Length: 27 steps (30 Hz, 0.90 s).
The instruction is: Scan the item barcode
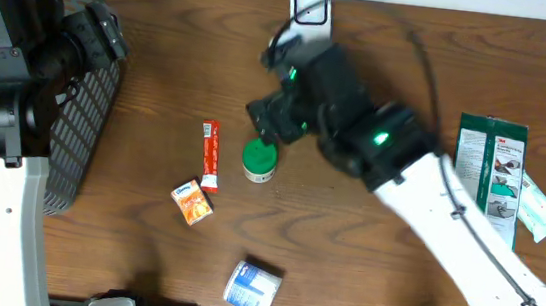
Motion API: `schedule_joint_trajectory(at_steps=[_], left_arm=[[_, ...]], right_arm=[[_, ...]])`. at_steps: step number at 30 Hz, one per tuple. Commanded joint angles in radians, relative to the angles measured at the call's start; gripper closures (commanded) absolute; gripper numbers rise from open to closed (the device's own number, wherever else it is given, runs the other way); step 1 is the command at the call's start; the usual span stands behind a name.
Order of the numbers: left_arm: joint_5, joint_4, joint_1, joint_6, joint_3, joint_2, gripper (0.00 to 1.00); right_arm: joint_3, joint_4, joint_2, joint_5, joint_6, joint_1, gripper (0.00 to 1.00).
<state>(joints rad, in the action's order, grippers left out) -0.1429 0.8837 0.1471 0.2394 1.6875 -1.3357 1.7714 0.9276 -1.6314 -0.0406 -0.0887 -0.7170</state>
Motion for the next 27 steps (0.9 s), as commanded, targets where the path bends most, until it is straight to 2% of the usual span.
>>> schedule_joint_trajectory(at_steps=[1,6,12,21,27], left_arm=[[0.005,-0.001,0.003,0.002,0.003,-0.005,0.17],[0.005,-0.001,0.003,0.002,0.003,-0.005,0.17],[0.005,-0.001,0.003,0.002,0.003,-0.005,0.17],[0.005,-0.001,0.003,0.003,0.003,-0.005,0.17],[0.005,-0.001,0.003,0.002,0.003,-0.005,0.17]], right_arm=[[0.207,0.145,-0.129,0.178,-0.066,0.039,0.01],[0.444,0.380,-0.320,0.207,-0.077,0.035,0.01],[0.478,0.518,-0.531,0.214,-0.105,0.015,0.01],[0.467,0.447,-0.676,0.255,-0.117,0.016,0.01],[0.466,0.436,-0.702,0.227,-0.202,0.004,0.09]])
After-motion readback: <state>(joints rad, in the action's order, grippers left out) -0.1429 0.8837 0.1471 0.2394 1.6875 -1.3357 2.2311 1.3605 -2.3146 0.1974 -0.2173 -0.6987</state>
